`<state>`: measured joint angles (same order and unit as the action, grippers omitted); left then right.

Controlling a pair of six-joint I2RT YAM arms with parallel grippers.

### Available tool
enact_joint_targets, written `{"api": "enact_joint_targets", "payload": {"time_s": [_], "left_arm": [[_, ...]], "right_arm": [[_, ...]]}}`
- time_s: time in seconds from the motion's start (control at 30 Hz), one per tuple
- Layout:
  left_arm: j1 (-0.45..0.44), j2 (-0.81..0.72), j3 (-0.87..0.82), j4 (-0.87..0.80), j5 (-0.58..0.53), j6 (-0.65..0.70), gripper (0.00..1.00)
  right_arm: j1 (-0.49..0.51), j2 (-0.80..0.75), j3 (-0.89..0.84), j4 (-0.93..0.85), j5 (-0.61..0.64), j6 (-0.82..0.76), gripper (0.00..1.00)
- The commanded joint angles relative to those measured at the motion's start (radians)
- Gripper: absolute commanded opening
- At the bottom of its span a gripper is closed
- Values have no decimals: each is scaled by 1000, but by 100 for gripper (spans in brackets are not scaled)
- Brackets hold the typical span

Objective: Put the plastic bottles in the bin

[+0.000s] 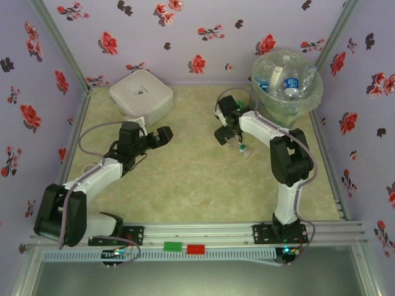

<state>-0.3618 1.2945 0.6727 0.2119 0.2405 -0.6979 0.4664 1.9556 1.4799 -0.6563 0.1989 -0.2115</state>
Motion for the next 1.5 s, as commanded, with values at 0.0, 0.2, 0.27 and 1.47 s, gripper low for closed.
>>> {"api": "enact_joint_targets", "payload": {"time_s": [0.0,0.2,0.27,1.47], "left_arm": [[-2,-25,3,-4,17,16,100],[-2,-27,5,-8,16,17,100],[-2,-27,4,-8,16,17,100],[0,-72,-21,-48,3,49,100]], "right_arm": [[-5,36,36,-63,-17,-30,100],[1,55,0,-47,-83,-4,99],[1,59,-11,-37,-98,4,97],[23,-264,-41,132,-374,156,43]]}}
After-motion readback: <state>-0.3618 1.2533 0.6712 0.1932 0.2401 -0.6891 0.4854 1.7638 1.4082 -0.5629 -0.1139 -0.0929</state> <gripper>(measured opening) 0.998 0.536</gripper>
